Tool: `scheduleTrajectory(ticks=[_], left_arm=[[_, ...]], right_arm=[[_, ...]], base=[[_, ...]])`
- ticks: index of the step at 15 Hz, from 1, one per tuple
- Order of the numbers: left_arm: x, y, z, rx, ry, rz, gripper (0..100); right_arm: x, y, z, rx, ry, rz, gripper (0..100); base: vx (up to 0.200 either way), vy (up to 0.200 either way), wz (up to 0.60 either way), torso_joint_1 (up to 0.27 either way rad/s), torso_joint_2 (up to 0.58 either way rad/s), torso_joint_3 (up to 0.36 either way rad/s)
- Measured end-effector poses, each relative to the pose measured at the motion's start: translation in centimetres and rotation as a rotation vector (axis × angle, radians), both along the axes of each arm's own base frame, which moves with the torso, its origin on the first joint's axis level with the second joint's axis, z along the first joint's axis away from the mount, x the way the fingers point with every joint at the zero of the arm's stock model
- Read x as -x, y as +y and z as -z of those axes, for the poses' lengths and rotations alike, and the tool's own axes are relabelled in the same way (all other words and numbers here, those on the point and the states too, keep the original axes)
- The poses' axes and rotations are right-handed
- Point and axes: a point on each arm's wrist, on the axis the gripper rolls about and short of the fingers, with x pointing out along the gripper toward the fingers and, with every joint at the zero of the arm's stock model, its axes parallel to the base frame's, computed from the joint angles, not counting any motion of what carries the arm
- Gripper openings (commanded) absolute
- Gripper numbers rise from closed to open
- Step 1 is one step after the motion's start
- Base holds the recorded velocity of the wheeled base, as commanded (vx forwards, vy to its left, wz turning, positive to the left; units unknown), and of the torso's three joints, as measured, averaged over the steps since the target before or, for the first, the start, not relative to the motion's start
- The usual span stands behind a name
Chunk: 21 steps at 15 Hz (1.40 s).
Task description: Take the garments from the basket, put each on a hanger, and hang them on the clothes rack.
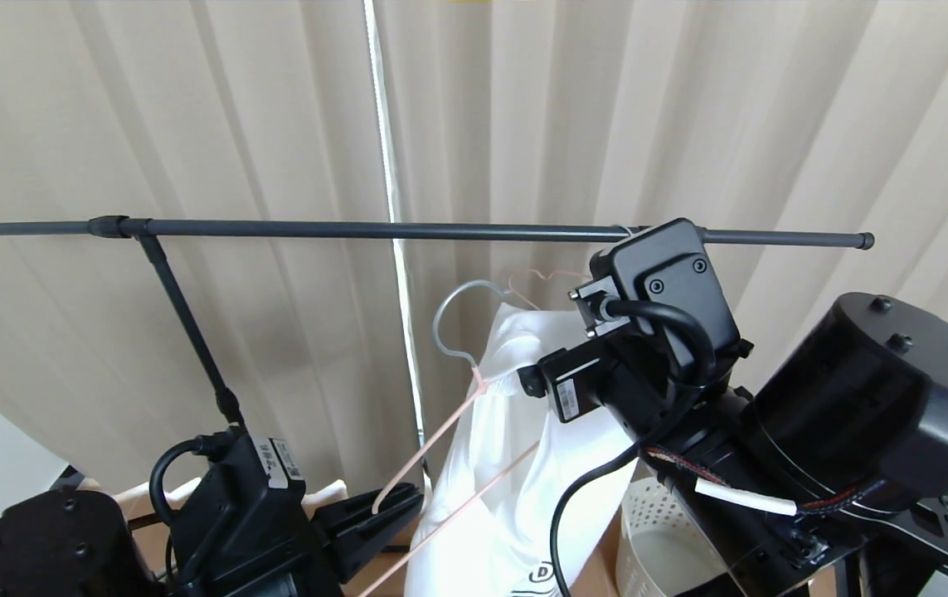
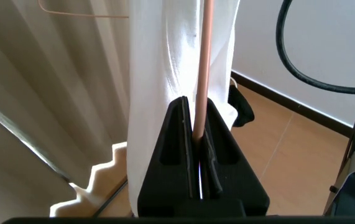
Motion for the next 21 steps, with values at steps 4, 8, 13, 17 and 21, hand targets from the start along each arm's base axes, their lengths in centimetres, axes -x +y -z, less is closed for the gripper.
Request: scheduleTrajectory(ticks=[4,8,13,17,21], left_arm=[[-0.5,-0.1,0.1,0.015,-0.019,-0.030,0],[-1.0,-0.4,1.0,-0.005,-0.008,-0.084,0],[-1.5,-0.5,1.8,-0.035,0.020,-0.114,0],[-1.6,-0.5,1.7,-0.034,0.010,-0.114,0],[-1.2,-0.2,0.6,0.003,-0.026,-0.110,0]], right_arm=[[0.2,0.1,0.0,0.001,0.000,-0.006,100],[0.3,0.2,0.1,0.004,0.002,-0.011,100],[0.3,0.2,0.1,0.004,0.002,-0.011,100],[0.3,0.2,0.1,0.004,0.003,-0.012,100],[0.2,0.3,0.2,0.005,0.004,-0.010,100]], base=[[0.000,0.000,0.00,0.000,0.00,0.000],[0.000,0.000,0.00,0.000,0.00,0.000],[0.000,0.000,0.00,0.000,0.00,0.000],[0.000,0.000,0.00,0.000,0.00,0.000],[0.000,0.000,0.00,0.000,0.00,0.000]])
